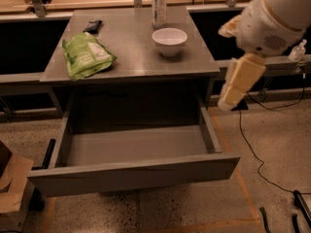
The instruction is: Place green rice chip bag into top drawer
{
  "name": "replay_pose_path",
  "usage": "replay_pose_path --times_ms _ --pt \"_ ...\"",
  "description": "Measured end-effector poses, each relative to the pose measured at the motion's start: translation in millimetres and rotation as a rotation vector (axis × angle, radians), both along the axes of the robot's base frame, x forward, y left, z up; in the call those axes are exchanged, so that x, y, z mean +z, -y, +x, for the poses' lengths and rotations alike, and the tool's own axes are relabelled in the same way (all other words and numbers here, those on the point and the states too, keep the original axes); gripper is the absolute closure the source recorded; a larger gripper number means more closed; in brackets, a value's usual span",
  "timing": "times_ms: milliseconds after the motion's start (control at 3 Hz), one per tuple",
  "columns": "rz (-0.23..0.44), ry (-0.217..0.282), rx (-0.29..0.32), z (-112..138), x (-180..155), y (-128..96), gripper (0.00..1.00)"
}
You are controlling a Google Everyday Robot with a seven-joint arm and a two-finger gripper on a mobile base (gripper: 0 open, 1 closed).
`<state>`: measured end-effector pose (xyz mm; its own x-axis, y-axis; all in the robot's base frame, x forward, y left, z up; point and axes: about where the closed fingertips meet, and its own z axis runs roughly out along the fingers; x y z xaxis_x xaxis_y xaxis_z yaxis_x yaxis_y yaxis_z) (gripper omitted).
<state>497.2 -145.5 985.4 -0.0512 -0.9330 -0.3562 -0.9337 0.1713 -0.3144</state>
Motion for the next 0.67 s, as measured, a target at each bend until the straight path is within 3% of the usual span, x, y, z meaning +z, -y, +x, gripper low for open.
replay_pose_path --times_ms 333,667 --pt "0.02 0.023 0.032 10.7 7.8 -16.4 0.0" --pt "0.065 0.035 0.026 12.3 8.4 -17.4 0.0"
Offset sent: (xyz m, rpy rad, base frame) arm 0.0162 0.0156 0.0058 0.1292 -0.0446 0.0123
